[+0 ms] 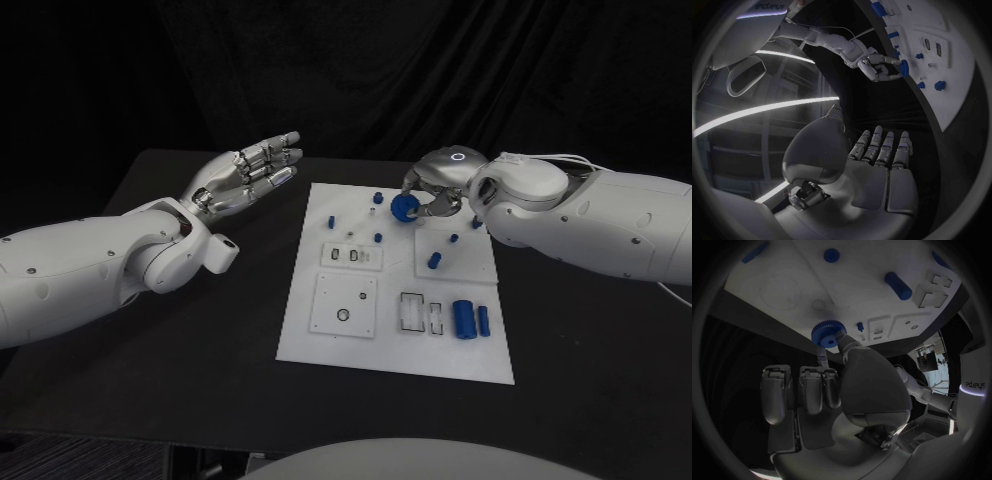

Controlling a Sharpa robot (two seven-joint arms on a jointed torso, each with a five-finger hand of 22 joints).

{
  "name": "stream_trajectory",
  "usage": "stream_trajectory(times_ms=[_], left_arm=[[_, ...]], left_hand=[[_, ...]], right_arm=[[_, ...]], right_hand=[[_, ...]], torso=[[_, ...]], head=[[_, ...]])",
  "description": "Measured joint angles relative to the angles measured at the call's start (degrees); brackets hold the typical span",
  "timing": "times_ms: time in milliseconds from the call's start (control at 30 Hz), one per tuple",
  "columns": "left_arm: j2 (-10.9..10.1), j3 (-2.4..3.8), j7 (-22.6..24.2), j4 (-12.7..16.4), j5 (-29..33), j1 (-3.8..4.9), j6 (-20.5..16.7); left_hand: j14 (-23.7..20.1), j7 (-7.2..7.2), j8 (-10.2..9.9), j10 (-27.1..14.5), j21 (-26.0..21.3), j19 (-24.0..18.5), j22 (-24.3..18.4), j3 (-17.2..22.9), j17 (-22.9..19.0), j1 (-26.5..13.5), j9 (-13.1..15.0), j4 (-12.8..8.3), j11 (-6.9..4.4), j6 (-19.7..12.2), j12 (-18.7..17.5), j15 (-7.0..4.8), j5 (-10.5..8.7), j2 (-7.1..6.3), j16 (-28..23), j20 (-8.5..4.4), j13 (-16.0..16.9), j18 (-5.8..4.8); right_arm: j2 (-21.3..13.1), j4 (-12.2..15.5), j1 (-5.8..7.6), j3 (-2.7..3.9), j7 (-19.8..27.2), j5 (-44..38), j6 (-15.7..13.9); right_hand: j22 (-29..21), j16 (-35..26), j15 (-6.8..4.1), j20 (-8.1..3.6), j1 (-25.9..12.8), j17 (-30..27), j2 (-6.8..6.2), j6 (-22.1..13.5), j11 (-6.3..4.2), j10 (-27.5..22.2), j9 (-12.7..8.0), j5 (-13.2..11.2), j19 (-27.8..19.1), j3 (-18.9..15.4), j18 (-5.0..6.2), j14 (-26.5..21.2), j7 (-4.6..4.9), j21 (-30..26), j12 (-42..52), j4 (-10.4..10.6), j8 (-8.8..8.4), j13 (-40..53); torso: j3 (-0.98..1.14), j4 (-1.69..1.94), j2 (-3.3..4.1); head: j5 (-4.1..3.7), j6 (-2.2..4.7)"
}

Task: Assemble the parts on the task board

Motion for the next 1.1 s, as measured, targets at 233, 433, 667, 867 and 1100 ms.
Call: stream_trajectory(times_ms=[233, 433, 667, 867, 1100], left_arm=[[0.36, 0.00, 0.00, -0.11, 0.00, -0.01, 0.08], [0.43, 0.00, 0.00, -0.12, 0.00, -0.01, 0.13], [0.68, 0.00, 0.00, -0.29, 0.00, -0.01, 0.24], [0.97, 0.00, 0.00, -0.42, 0.00, -0.02, 0.40], [0.99, 0.00, 0.00, -0.53, 0.00, -0.02, 0.51]], left_hand=[[0.00, 0.00, 0.00, 0.00, 0.00, 0.00, 0.00, 0.00, 0.00, 0.00, 0.00, 0.00, 0.00, 0.00, 0.00, 0.00, 0.00, 0.00, 0.00, 0.00, 0.00, 0.00], [0.00, 0.00, 0.00, 0.00, 0.00, 0.00, -0.01, 0.00, 0.00, 0.00, 0.00, 0.00, 0.00, 0.00, 0.00, 0.00, 0.00, 0.00, 0.00, 0.00, 0.00, 0.00], [0.20, 0.00, 0.00, 0.00, 0.00, 0.00, -0.01, 0.00, 0.00, 0.00, 0.00, 0.00, 0.00, 0.00, 0.00, 0.20, 0.00, 0.00, 0.00, 0.00, 0.00, 0.00], [0.21, 0.00, 0.00, 0.00, 0.00, 0.00, 0.05, 0.01, 0.00, 0.00, 0.00, 0.00, 0.00, 0.00, 0.00, 0.21, 0.00, 0.00, 0.00, 0.00, 0.00, 0.00], [0.21, 0.00, 0.00, 0.00, 0.00, 0.00, 0.04, 0.01, 0.00, 0.00, 0.00, 0.00, 0.00, 0.00, 0.00, 0.21, 0.00, 0.00, 0.00, 0.00, 0.00, 0.00]], right_arm=[[3.07, -1.38, 0.01, 0.03, 0.51, 0.44, 0.60], [5.25, -2.88, 0.01, 0.07, 0.73, 0.65, 1.30], [7.17, -4.48, 0.01, 0.11, 0.80, 0.78, 2.52], [8.68, -6.08, 0.01, 0.11, 0.87, 0.86, 3.44], [9.58, -7.38, -0.07, 0.11, 0.95, 0.88, 4.19]], right_hand=[[0.00, 0.00, 0.15, 0.20, 0.00, 0.00, 0.00, -0.01, 0.20, 0.20, 0.00, -0.05, 0.20, 0.00, 0.00, 0.16, -0.01, 0.00, 0.00, 0.00, -0.10, 0.00], [-0.01, 0.00, 0.15, 0.41, -0.03, 0.00, 0.03, -0.34, 0.42, -0.01, 0.09, -0.06, 0.00, -0.01, 0.00, 0.15, -0.34, 0.00, 0.00, 0.00, -0.92, 0.00], [-0.01, 0.00, 0.37, 0.41, -0.69, 0.00, 0.09, -0.94, 0.41, -0.01, 1.14, -0.06, 0.00, -0.01, 0.00, -0.06, -0.95, 0.00, 0.00, -0.01, -1.72, 0.00], [-0.02, 0.00, 0.37, 0.41, -0.69, 0.00, 0.08, -1.37, 0.41, -0.01, 2.39, -0.06, 0.00, 0.23, 0.00, -0.06, -1.56, 0.00, 0.00, -0.24, -2.43, 0.00], [-0.02, 0.00, 0.37, 0.41, -0.68, 0.00, 0.08, -3.36, 0.41, 0.00, 3.17, -0.06, 0.00, 0.41, 0.00, -0.06, -2.04, 0.00, 0.00, -0.42, -4.19, 0.00]], torso=[[0.01, 0.07, 0.03], [0.01, 0.01, 0.03], [0.01, 0.02, 0.04], [0.01, 0.10, 0.07], [-0.03, 0.07, 0.07]], head=[[-0.15, 0.10], [-0.01, -0.10], [-0.14, -0.22], [-0.32, -0.22], [-0.14, -0.42]])
